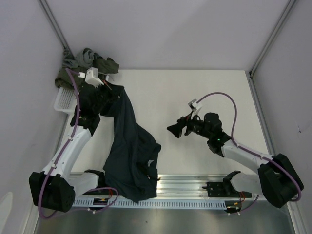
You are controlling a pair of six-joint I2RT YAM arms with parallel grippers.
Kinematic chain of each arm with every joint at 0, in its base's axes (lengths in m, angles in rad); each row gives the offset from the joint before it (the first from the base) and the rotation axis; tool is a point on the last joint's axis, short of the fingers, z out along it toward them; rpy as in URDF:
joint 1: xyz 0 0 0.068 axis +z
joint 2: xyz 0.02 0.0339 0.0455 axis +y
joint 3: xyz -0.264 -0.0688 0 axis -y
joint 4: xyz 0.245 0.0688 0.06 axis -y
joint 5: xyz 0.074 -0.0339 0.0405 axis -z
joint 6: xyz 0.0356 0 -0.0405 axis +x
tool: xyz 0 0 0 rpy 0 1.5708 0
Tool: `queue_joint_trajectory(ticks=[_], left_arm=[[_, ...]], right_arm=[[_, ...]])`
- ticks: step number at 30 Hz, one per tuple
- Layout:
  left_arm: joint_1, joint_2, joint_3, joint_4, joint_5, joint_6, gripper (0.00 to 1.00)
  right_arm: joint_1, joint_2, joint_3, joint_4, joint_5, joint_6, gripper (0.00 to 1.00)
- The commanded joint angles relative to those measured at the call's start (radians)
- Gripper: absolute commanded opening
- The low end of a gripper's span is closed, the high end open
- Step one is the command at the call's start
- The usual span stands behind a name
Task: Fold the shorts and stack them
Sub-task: Move the shorts to the center of the board, then flatten the shorts out
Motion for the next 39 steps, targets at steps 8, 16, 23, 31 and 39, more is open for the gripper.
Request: queue_joint_trajectory(ticks=[8,16,23,31,39], left_arm=[[-0.008,-0.109,0.06,-0.045,-0.121,0.081,0.0],[-0.01,-0.17,0.046,-0.113,-0.138,0.105,0.0],[-0.01,-0.195,0.004,-0.11,-0.144,0.105,0.0],[-0.01,-0.213,-0.009,-0.119,-0.141,0.104,0.0],[-0.01,-0.235,-0.02,-0.133,-0.13,0.102,0.0]], right_arm=[[0.125,0.276,0.211,-0.08,-0.168,-0.019,0.69],[0.237,0.221,0.207,-0.269,-0.019,0.109,0.65],[0.328,0.167,0.136,-0.297,0.086,0.232,0.6],[0.432,0.115,0.026,-0.143,0.291,0.61,0.7],[0.437,0.208,0.025,-0.053,0.354,0.743,0.68]])
